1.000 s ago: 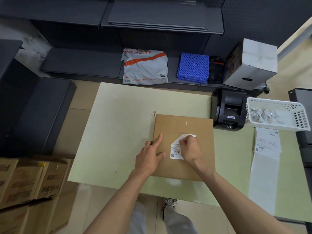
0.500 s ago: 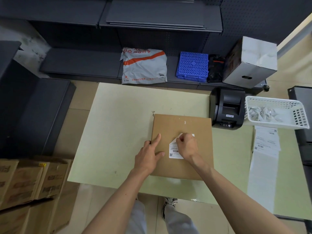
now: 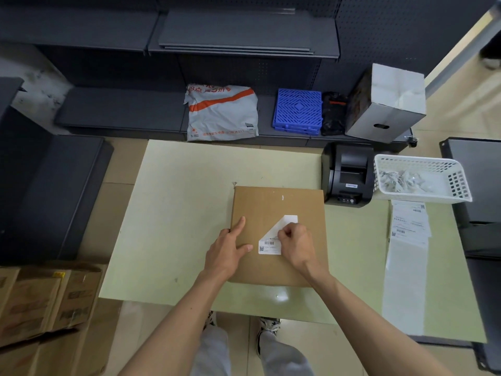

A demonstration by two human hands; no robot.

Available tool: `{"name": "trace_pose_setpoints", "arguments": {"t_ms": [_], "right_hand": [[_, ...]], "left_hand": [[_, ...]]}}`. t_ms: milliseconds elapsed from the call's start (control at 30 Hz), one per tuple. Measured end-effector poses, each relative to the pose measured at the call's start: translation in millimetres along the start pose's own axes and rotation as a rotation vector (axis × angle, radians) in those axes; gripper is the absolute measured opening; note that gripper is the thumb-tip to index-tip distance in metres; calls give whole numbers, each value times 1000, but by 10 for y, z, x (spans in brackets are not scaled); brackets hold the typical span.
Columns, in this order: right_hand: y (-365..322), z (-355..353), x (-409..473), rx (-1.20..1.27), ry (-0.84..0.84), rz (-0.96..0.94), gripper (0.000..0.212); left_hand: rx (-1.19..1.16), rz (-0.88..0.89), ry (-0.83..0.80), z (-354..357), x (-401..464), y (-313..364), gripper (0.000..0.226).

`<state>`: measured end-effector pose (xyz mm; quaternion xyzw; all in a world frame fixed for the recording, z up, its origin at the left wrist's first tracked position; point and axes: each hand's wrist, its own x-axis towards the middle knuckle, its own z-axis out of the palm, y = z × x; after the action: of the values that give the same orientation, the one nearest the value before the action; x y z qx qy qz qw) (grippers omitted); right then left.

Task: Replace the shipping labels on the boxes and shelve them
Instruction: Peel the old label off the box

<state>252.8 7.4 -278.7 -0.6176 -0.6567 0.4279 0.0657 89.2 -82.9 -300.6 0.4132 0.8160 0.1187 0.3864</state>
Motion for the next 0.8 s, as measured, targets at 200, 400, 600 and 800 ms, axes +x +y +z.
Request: {"name": "trace_pose_setpoints", "arguments": {"t_ms": [200, 400, 600, 800], "right_hand": [[37, -46, -98, 34, 24, -10, 27], [76, -197, -212, 61, 12, -19, 28], [208, -237, -291, 64, -9, -24, 32], [247, -285, -353, 82, -12, 0, 23]], "left_hand": [[-11, -8, -8, -20, 0, 0, 76], [11, -6, -15, -26, 23, 7, 76], [10, 0, -18, -24, 14, -5, 76], [13, -2, -18, -25, 23, -3, 76]]}}
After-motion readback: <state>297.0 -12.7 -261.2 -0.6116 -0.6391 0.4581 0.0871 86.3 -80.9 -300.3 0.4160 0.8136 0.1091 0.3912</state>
